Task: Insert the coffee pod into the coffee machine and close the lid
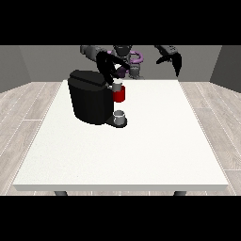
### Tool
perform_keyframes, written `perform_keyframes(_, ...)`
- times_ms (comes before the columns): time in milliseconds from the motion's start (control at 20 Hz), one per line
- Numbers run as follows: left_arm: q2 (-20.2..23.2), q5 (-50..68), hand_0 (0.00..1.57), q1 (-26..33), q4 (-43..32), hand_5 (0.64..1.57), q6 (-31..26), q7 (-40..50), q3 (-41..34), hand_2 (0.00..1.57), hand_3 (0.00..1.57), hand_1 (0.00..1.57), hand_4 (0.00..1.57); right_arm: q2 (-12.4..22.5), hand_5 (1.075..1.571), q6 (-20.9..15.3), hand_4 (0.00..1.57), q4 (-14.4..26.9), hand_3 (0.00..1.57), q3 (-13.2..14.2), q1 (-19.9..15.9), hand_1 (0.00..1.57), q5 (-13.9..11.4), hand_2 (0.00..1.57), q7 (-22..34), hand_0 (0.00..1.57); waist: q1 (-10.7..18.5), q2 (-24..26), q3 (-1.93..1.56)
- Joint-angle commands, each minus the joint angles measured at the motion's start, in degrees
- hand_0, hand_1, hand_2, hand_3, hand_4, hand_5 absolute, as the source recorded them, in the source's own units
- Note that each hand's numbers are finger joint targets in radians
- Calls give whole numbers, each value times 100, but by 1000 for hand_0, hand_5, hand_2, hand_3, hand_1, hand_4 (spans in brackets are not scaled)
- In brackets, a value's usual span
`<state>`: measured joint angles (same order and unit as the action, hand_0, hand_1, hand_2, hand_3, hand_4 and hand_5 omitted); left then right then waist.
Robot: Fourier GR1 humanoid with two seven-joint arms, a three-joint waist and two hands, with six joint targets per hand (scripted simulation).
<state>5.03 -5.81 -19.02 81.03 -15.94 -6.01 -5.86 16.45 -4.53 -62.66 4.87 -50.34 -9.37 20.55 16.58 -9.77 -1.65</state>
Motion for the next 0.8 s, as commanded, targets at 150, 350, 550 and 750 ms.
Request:
perform_keyframes(150,-9,15,0,-216,-47,1571,-124,-109,105,0,0,0,368,-162,1571,183,87,-599,0,-304,-655,0,-42,0,-279,0,818,-295,165)
perform_keyframes(350,-26,13,0,-293,-92,1571,-237,-198,208,0,0,0,418,28,1571,151,0,-989,0,-220,-709,0,-73,0,179,0,1080,-363,166)
perform_keyframes(550,-140,78,0,-628,-134,1571,-257,-104,268,0,0,0,254,159,1571,217,0,-1339,0,-175,-793,0,-49,0,591,0,1313,-627,161)
perform_keyframes(750,-165,86,0,-907,-139,1571,-342,-167,355,0,0,0,278,327,1571,139,0,-1561,0,-30,-1035,0,-45,0,755,0,1591,-1014,163)
